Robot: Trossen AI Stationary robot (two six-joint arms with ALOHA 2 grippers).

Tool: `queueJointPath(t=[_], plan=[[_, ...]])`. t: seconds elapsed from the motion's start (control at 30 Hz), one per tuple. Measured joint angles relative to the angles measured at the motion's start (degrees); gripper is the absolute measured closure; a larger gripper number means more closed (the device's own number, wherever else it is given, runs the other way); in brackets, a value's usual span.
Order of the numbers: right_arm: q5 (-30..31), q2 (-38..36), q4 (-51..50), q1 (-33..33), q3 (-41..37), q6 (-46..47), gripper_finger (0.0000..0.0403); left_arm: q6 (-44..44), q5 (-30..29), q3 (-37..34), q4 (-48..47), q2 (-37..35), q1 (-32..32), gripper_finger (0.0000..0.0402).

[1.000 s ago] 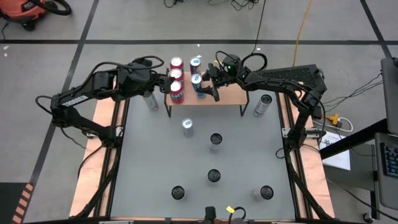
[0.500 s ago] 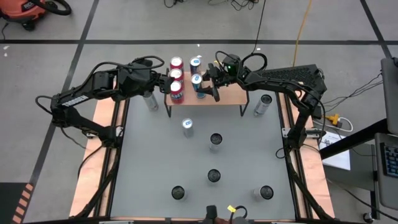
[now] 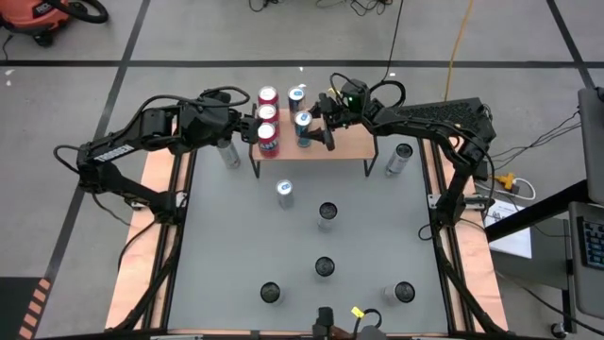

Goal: Place canned beverage on shelf
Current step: Put the bottom blue soda can on the shelf aligned with the other blue soda can

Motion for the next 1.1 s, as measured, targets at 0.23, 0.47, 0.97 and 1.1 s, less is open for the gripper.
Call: queueJointPath(t=[0.23, 0.47, 0.97, 1.1], plan=[[0.2, -3.8, -0.8, -0.9, 0.0, 1.8, 0.0099, 0.1, 0.0, 0.0, -0.3, 0.0, 0.0, 0.0050], [2.0, -9.9, -9.8, -2.2, 0.0, 1.2, 0.0099, 0.2, -0.1, 0.0, -1.5, 0.0, 0.0, 0.0050], [5.0, -14.6, -36.5, 1.4, -0.1, 0.8, 0.0180, 0.4, -0.3, 0.0, -1.6, 0.0, 0.0, 0.0050], [11.6, -14.7, -35.4, 4.0, 0.0, -2.0, 0.0253, 0.3, -0.3, 0.0, -1.5, 0.0, 0.0, 0.0050]])
